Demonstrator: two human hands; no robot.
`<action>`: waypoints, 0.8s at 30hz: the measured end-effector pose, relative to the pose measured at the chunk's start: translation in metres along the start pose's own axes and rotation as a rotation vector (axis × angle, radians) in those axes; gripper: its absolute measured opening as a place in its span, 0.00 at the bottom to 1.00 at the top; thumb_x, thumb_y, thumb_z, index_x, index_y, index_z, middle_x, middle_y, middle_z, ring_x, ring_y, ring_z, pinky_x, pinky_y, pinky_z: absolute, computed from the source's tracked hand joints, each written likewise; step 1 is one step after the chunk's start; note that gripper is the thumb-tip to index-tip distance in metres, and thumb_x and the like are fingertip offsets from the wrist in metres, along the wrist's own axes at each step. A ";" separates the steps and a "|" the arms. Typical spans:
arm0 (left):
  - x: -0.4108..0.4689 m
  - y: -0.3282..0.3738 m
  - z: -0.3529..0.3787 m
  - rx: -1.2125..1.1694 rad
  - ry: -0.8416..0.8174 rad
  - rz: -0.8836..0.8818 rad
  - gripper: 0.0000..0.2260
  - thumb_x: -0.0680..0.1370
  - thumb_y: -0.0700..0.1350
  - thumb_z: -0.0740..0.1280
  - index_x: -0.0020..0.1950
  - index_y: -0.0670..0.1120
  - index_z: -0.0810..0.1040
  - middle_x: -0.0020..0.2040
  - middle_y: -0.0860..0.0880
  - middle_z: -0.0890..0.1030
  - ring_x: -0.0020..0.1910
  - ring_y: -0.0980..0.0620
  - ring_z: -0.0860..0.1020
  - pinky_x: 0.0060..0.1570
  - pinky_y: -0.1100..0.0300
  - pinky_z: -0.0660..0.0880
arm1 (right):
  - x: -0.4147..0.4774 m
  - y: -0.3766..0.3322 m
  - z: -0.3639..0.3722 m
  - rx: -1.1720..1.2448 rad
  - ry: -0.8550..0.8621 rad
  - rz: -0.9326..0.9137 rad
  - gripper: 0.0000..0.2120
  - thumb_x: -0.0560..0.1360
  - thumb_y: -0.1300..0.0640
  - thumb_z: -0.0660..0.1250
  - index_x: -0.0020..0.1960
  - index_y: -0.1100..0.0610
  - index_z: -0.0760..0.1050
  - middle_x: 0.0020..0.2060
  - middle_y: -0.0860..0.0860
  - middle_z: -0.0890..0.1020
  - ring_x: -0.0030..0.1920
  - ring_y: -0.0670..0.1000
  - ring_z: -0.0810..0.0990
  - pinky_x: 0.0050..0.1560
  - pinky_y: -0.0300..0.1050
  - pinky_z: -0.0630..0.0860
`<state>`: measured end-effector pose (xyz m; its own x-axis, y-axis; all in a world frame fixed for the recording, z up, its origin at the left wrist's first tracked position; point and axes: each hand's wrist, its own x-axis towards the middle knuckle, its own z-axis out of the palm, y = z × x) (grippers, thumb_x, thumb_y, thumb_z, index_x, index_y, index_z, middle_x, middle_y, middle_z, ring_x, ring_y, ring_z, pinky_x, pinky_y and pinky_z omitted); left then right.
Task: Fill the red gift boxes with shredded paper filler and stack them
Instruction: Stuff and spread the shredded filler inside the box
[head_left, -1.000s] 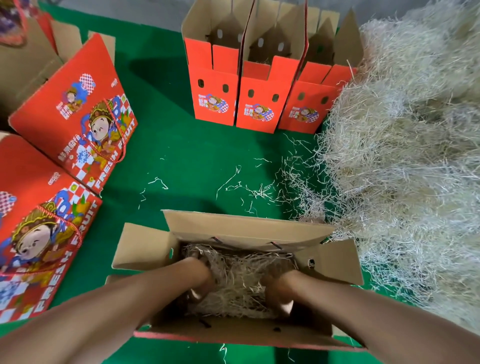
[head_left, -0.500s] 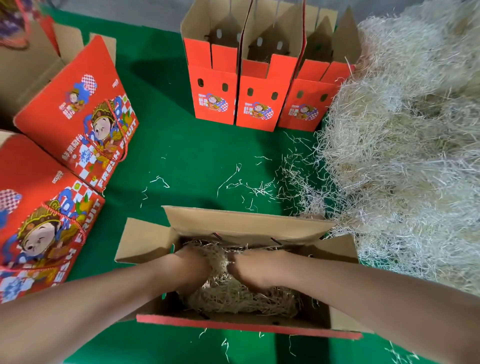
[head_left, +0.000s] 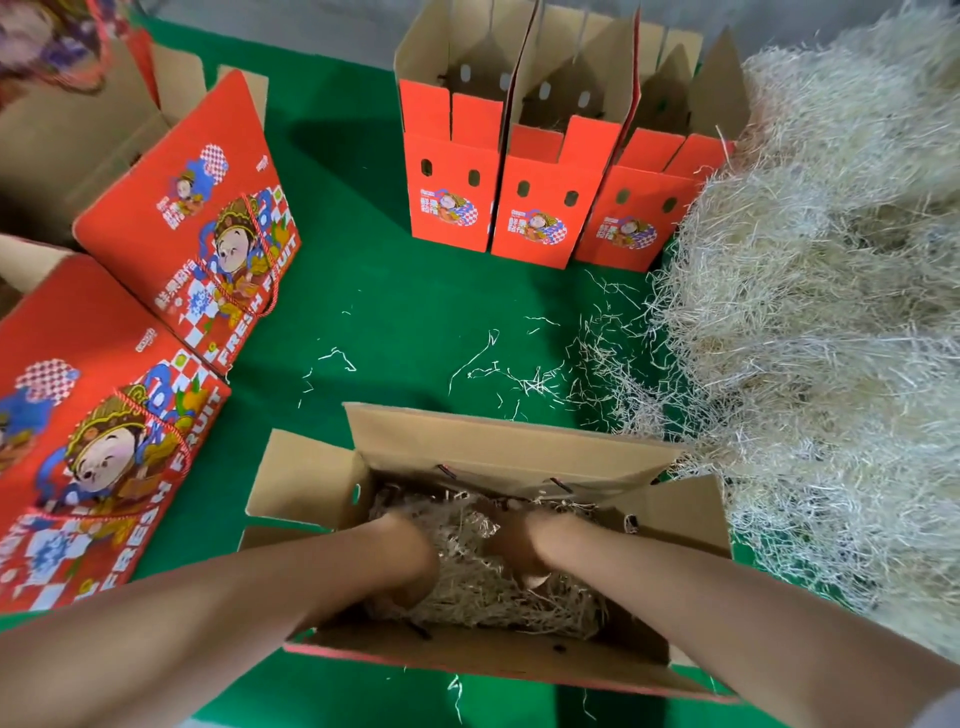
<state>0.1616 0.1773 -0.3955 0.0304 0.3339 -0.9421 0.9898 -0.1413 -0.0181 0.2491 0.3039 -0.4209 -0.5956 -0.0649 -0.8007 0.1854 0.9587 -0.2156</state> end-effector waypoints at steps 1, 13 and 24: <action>-0.003 -0.001 -0.004 0.010 0.037 -0.029 0.14 0.77 0.42 0.64 0.62 0.41 0.75 0.61 0.42 0.76 0.56 0.42 0.75 0.56 0.45 0.71 | -0.004 -0.002 -0.005 0.014 0.013 -0.057 0.25 0.76 0.65 0.61 0.71 0.52 0.64 0.64 0.44 0.63 0.51 0.54 0.77 0.45 0.44 0.77; 0.011 0.002 0.012 -0.281 -0.074 0.186 0.19 0.81 0.47 0.57 0.72 0.46 0.65 0.69 0.41 0.68 0.66 0.40 0.68 0.64 0.45 0.66 | -0.040 0.007 0.007 -0.313 -0.382 0.074 0.16 0.77 0.58 0.61 0.64 0.63 0.72 0.56 0.59 0.75 0.54 0.58 0.75 0.54 0.51 0.73; 0.014 -0.007 0.005 -0.429 0.659 -0.111 0.12 0.76 0.33 0.60 0.59 0.40 0.74 0.60 0.40 0.74 0.54 0.42 0.76 0.52 0.51 0.73 | -0.037 0.010 0.006 -0.241 0.028 0.112 0.17 0.75 0.69 0.58 0.63 0.67 0.71 0.66 0.64 0.68 0.66 0.63 0.67 0.64 0.57 0.68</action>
<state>0.1542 0.1784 -0.4097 -0.1279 0.8271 -0.5474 0.9551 0.2514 0.1567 0.2778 0.3142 -0.3973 -0.6042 0.0501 -0.7953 0.0617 0.9980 0.0160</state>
